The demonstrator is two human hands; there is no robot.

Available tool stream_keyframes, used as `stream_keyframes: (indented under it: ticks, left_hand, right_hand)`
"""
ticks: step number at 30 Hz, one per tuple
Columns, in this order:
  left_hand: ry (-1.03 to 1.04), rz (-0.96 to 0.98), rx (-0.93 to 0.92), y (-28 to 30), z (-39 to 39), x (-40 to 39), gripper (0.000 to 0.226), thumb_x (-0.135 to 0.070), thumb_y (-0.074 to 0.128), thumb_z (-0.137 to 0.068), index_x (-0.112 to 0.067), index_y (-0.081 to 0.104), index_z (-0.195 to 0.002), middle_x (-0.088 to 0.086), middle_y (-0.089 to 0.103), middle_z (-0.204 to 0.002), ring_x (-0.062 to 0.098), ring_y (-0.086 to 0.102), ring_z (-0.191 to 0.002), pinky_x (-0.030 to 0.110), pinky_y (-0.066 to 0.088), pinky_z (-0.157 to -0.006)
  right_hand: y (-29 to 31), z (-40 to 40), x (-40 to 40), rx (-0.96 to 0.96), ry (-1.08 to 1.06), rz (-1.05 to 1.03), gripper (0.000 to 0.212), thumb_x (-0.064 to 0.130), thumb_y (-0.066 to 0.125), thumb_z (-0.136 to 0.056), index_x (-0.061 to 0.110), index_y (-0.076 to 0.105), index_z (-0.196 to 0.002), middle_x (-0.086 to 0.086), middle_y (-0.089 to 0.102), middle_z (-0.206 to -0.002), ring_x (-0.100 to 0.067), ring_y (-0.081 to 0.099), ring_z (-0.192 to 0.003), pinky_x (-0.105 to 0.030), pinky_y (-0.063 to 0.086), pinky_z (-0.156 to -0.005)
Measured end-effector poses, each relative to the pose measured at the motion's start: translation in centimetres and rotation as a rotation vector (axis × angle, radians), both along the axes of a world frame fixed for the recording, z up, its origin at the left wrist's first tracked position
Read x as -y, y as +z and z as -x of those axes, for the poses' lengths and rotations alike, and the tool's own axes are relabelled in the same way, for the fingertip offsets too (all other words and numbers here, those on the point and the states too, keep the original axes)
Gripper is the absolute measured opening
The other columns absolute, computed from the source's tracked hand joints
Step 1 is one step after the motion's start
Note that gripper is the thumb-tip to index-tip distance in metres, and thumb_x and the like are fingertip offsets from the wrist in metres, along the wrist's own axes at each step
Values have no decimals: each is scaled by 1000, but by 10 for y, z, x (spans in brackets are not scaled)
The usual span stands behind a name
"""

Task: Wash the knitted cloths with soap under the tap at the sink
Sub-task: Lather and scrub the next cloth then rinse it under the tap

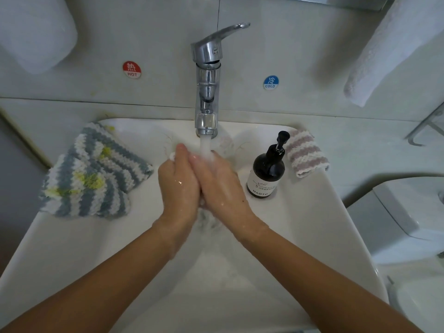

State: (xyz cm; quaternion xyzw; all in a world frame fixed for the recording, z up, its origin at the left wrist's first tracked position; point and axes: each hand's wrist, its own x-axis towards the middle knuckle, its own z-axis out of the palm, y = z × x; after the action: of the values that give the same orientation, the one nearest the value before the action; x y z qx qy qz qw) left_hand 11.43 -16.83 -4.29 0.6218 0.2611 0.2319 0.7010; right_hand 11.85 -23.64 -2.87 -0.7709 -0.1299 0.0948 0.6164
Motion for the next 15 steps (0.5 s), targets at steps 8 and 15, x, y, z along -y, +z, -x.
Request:
stream_keyframes:
  ticks: [8, 15]
  left_hand:
    - [68, -77, -4, -5, -12, -18, 35, -29, 47, -99, -19, 57, -68, -5, 62, -64, 4, 59, -56, 30, 48, -61]
    - [2, -55, -2, 0, -12, -20, 11, -28, 48, -100, -24, 52, -90, -8, 59, -81, 4, 60, -70, 20, 51, -64]
  right_hand:
    - [0, 3, 5, -139, 63, 14, 24, 30, 56, -94, 24, 53, -117, 1, 63, -102, -18, 66, -96, -42, 59, -82]
    - [-12, -6, 8, 85, -52, 37, 40, 7, 59, -90, 16, 52, -129, 10, 63, -102, 5, 60, -82, -11, 49, -75]
